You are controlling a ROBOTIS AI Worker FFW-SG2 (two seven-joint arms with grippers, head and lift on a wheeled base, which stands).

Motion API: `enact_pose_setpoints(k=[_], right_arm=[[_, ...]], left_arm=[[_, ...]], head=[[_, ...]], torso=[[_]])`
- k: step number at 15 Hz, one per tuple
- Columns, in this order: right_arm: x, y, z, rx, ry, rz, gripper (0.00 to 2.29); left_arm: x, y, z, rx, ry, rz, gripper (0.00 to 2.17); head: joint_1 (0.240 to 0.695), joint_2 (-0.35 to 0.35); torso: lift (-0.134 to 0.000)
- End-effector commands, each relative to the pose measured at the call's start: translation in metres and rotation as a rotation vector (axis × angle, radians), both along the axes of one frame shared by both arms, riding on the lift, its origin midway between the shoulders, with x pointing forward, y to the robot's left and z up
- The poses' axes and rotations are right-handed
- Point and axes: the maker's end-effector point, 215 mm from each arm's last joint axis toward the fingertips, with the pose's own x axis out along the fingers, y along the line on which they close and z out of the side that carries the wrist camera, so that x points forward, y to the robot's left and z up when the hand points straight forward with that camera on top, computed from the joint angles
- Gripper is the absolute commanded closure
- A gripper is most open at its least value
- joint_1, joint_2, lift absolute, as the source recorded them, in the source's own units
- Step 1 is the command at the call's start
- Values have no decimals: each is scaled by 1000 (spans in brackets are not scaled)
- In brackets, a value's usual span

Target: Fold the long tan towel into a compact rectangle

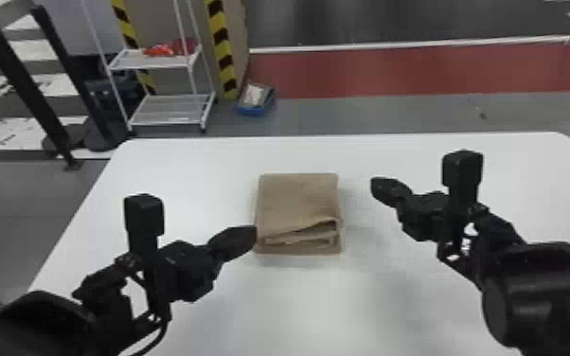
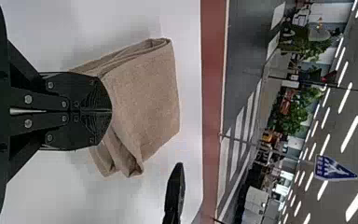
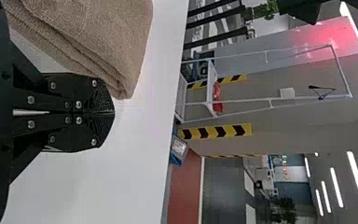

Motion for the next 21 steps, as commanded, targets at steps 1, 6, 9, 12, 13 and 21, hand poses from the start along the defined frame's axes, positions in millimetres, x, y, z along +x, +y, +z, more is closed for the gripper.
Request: enact_pose_setpoints(k=[1, 6, 9, 12, 13, 21], right_arm=[[-18, -38, 33, -3, -70, -36, 1929], [-92, -101, 86, 22, -163, -99, 1305], [-125, -108, 85, 49, -186, -139, 738], [-147, -120, 75, 49, -163, -171, 6], [-151, -126, 73, 48, -162, -185, 2], [-177, -154, 75, 108, -187, -321, 63]], left_arm=[[12, 6, 18, -2, -71, 43, 1912], [41, 27, 72, -44, -321, 210, 1838], [39, 26, 72, -41, -345, 289, 1524], [28, 23, 67, 9, -350, 315, 917], [25, 23, 63, 20, -350, 324, 350], [-29, 35, 69, 15, -480, 443, 16]], head=[[695, 91], [695, 25], [695, 7], [695, -6], [695, -11], [695, -63]], torso=[[-123], [-123], [-123], [-123], [-123], [-123]])
